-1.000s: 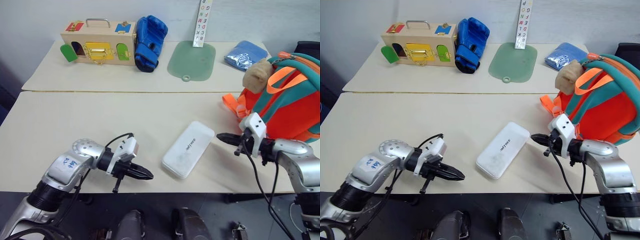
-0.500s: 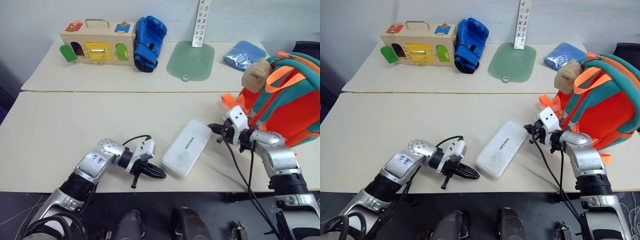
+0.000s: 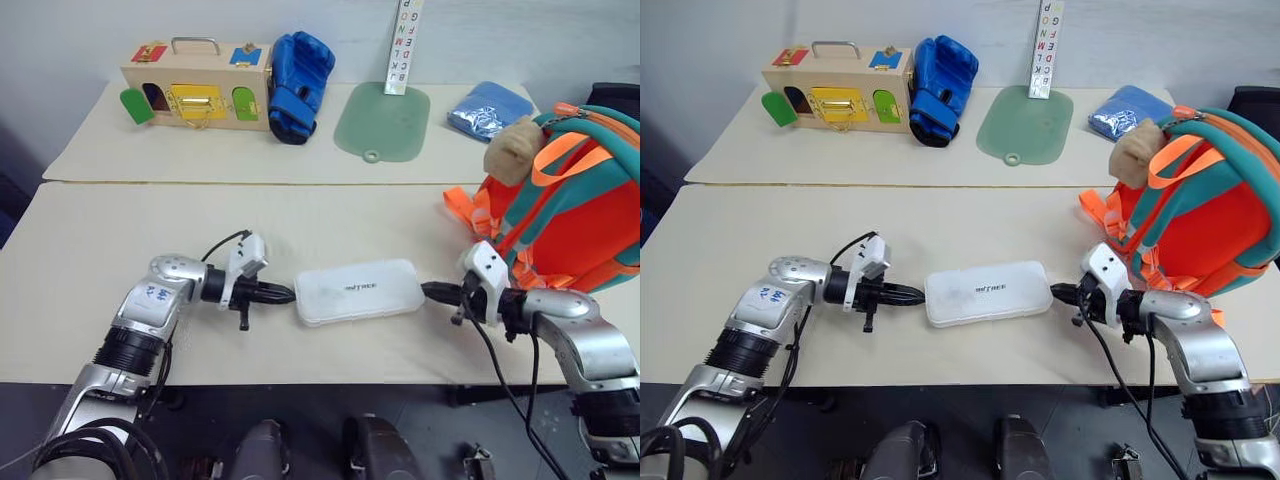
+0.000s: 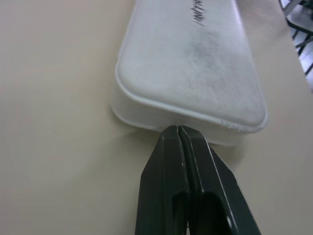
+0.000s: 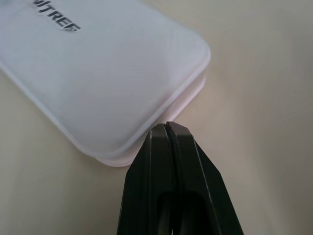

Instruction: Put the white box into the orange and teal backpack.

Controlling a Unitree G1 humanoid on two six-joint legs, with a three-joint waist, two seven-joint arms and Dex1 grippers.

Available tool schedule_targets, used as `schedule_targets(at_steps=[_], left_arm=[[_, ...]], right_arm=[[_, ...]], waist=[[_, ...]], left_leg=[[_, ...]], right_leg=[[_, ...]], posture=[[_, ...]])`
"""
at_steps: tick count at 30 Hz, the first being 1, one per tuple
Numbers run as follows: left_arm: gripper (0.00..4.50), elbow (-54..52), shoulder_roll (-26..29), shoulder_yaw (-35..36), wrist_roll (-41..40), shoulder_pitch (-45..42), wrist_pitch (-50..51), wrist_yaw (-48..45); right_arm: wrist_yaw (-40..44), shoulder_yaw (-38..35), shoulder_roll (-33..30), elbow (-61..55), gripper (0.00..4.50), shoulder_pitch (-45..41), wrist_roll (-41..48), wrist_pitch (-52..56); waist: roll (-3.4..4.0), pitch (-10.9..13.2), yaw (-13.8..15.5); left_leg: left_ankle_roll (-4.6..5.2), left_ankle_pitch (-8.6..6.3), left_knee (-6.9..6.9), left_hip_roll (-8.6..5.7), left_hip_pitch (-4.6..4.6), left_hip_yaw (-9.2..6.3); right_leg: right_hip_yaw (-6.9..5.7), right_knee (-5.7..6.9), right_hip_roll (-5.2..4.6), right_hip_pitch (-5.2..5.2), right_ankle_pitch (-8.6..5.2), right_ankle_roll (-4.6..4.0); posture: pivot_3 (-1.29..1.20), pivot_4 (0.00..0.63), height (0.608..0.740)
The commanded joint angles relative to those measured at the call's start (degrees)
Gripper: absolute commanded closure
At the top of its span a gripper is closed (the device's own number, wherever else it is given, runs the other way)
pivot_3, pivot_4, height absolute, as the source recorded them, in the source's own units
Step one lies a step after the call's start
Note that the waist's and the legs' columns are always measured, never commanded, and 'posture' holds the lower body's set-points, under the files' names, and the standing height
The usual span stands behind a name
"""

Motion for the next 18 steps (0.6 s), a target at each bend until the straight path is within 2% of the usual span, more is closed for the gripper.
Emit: schedule_targets(at_steps=[1, 4, 5, 10, 14, 18], left_arm=[[4.47, 1.72, -0.45, 1.03, 1.24, -1.58, -2.07, 1.59], [4.47, 5.08, 1.15, 0.74, 3.52, -2.79, 3.96, 4.44], [4.07, 5.28, 2.26, 0.87, 2.90, -2.98, 7.14, 3.46], [2.69, 4.35, 6.22, 3.43, -4.32, -5.09, 24.47, -1.51], [1.42, 8.35, 6.32, 6.52, -9.62, -9.91, 40.90, -0.59], [0.25, 6.92, 7.14, 4.01, -10.92, -10.35, 46.08, -1.66]], right_arm=[[1.16, 0.50, -0.64, -5.33, 4.50, 0.59, 2.46, 0.98], [0.86, 0.36, -1.64, -4.97, 4.50, 1.81, 0.42, -1.03], [0.81, 0.21, -2.06, -4.34, 4.50, 2.06, -0.25, -1.98], [0.30, -0.03, -2.80, -1.14, 4.50, 1.22, -1.66, -4.66], [0.29, 0.53, -2.46, 0.09, 4.50, 0.54, -2.18, -6.01], [0.03, 1.22, -1.92, 1.02, 4.50, 0.27, -2.76, -7.15]], waist=[[0.00, 0.00, -0.03], [-0.01, 0.01, 0.00], [-0.01, 0.00, 0.00], [-0.01, 0.01, -0.44], [-0.04, 0.02, -0.12], [-0.04, 0.02, -0.05]], left_leg=[[0.04, -0.02, 0.03, -0.02, 0.00, 0.01], [0.11, -0.06, 0.04, -0.04, 0.00, 0.01], [0.11, -0.07, 0.04, -0.04, -0.01, -0.01], [0.01, -0.03, -0.01, 0.01, 0.03, 0.01], [-0.22, 0.11, 0.04, 0.01, -0.09, -0.02], [-0.24, 0.13, 0.08, -0.06, -0.15, -0.03]], right_leg=[[0.00, 0.00, -0.03, 0.01, 0.00, 0.00], [0.00, 0.00, -0.05, 0.02, 0.01, 0.02], [-0.01, 0.00, -0.04, 0.01, 0.01, 0.02], [-0.02, 0.03, 0.04, 0.00, 0.01, 0.02], [-0.04, 0.09, 0.06, -0.13, -0.02, 0.01], [-0.03, 0.10, -0.02, -0.14, -0.03, 0.03]], posture=[[0.00, 0.150, 0.740], [0.00, 0.150, 0.740], [0.00, 0.150, 0.740], [0.00, 0.150, 0.740], [0.00, 0.150, 0.740], [0.00, 0.150, 0.740]])
